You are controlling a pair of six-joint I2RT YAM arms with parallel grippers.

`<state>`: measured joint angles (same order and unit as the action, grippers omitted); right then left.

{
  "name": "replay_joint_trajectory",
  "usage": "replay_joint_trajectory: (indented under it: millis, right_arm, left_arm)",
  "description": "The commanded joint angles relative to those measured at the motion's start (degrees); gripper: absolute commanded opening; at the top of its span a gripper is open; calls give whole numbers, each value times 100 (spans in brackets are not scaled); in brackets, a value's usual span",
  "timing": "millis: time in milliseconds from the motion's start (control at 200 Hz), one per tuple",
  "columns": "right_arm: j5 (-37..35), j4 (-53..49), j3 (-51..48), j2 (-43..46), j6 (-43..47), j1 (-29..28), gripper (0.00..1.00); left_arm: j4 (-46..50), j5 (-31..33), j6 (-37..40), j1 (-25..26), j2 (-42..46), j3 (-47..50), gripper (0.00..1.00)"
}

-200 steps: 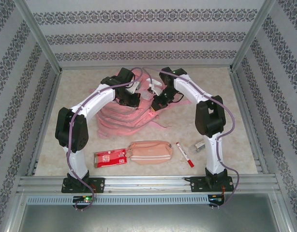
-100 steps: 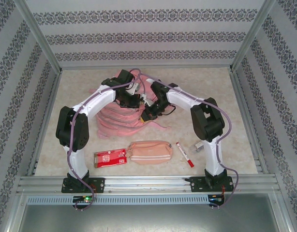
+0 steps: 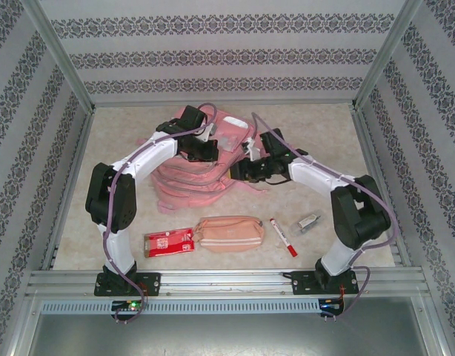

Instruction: Pack the student bag

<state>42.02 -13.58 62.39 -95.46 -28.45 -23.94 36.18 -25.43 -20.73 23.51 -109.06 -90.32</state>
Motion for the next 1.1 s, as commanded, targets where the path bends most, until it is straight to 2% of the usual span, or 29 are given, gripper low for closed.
replay_joint_trajectory:
  millis: [0,35,100,190,330,470,620,864,1094]
  right_arm:
    - [-1049,291,-106,242,-970,26,43]
    - [-1242,285,-125,235,-1289,21,44]
    - [-1500,287,-134,166,-1947,-37,45]
    - [-1602,684,-205,38,-2794,-254,45]
    - [-1921,858,-92,-287,-3606,-424,46]
    - [-1967,672,404,-781,-3468,-568,45]
    - [-2205,533,766,-1160,-3492,-736,45]
    - [-2229,469,1129,-1352,-3601,-908,48]
    - [-2820,-299,1170,-1467,-3687,-1022,51]
  left_arm:
    - [-554,80,-111,-70,38,-66,13]
    - [-543,73,-109,-74,91,-81,23]
    - [-548,134,-128,-83,286,-19,32]
    - [-582,256,-208,-104,735,273,39]
    - [-708,107,-704,-55,1496,1139,39]
    - [-1082,90,-1365,314,2109,2149,40]
    - [-1364,124,-2056,609,2277,2700,42]
    - [-1344,614,-1965,673,2487,3124,42]
    - [-1420,487,-1917,672,2501,3334,41]
